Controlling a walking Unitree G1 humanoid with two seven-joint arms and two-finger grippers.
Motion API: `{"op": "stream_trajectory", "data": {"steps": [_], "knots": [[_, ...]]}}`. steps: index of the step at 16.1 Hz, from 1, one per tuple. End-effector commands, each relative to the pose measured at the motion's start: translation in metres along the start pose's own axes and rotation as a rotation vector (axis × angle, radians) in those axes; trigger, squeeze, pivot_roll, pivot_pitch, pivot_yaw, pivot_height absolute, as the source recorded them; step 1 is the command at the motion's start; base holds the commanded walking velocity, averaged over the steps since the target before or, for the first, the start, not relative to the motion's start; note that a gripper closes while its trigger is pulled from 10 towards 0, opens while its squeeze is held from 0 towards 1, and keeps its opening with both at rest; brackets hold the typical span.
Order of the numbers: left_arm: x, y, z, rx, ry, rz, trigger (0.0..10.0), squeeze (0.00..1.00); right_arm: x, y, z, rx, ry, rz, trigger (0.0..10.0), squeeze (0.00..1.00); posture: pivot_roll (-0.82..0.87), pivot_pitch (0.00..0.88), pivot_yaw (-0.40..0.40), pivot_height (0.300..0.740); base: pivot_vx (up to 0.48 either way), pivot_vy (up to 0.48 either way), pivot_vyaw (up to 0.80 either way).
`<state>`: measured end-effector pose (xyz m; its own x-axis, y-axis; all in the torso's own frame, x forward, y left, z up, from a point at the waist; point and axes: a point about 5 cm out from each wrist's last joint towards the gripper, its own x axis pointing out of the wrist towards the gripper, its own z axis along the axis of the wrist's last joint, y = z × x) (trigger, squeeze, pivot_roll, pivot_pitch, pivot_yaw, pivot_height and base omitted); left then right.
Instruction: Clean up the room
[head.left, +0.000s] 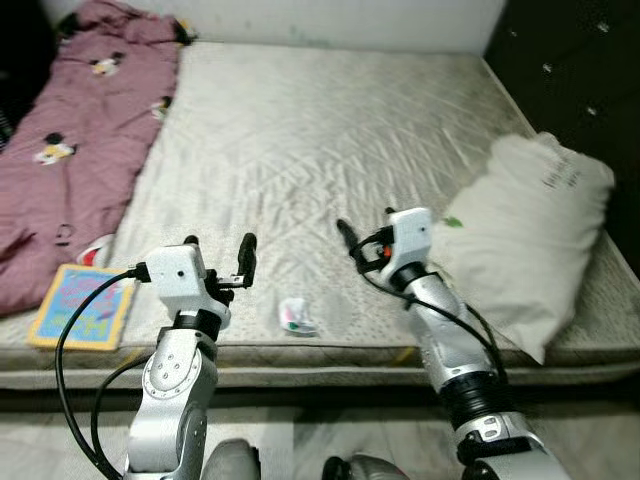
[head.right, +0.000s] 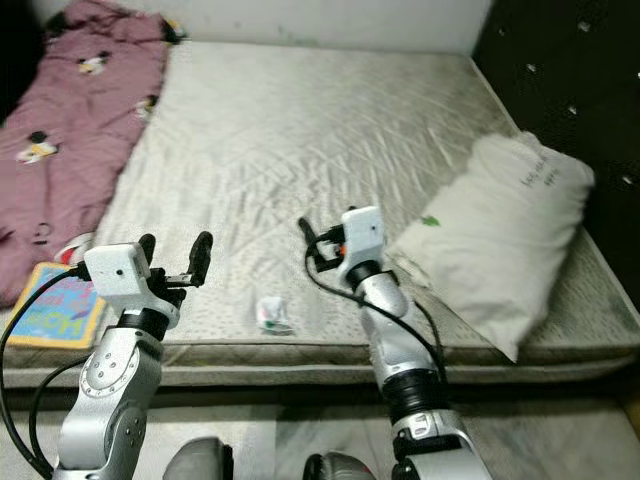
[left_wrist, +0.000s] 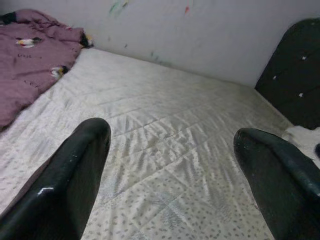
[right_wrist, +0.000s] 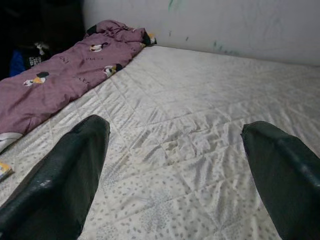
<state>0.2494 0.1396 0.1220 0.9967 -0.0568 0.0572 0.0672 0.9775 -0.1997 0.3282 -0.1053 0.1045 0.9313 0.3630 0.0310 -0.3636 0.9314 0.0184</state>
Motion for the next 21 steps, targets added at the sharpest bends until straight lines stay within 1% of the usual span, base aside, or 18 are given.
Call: {"op": "stream_trajectory", "data": {"steps": [1,5,7,9,11,13,21], "knots": [[-0.0001,0.0023,-0.0027,0.008,0.017,0.002,10.0,0.0,0.0032,0.004,0.0014,0.007,-0.006,0.008,10.0,0.0,0.1,0.093,-0.064,0.74,0.0,0.48,0.0],[-0.0012,0.0036,-0.0022,0.011,0.005,0.012,10.0,0.0,0.0037,0.0041,0.0008,0.003,-0.003,0.014,10.0,0.0,0.1,0.09,-0.066,0.74,0.0,0.449,0.0],[-0.0017,0.0038,-0.0008,0.03,-0.006,0.013,10.0,0.0,0.0035,0.004,0.0004,0.003,-0.003,0.015,10.0,0.0,0.11,0.082,-0.067,0.74,0.0,0.0,0.0],[-0.0014,0.0028,-0.0005,0.033,-0.009,-0.009,10.0,0.0,0.0033,0.0038,0.0,0.004,-0.001,0.014,10.0,0.0,0.11,0.082,-0.067,0.74,0.0,0.0,-0.54],[-0.0013,0.0017,0.0002,0.03,-0.016,-0.026,10.0,0.0,0.0037,0.0043,0.0001,0.002,-0.004,0.018,10.0,0.0,0.1,0.079,-0.066,0.74,0.0,0.0,0.0],[-0.0017,-0.0002,0.0007,0.022,-0.021,-0.042,10.0,0.0,0.0038,0.0042,0.0001,0.0,-0.004,0.019,10.0,0.0,0.1,0.074,-0.066,0.74,0.287,0.0,0.0],[-0.0008,0.0004,0.0017,0.023,-0.027,-0.046,10.0,0.0,0.0067,0.0058,0.0013,-0.001,-0.008,0.025,10.0,0.0,0.11,0.085,-0.067,0.74,0.352,0.0,0.0]]}}
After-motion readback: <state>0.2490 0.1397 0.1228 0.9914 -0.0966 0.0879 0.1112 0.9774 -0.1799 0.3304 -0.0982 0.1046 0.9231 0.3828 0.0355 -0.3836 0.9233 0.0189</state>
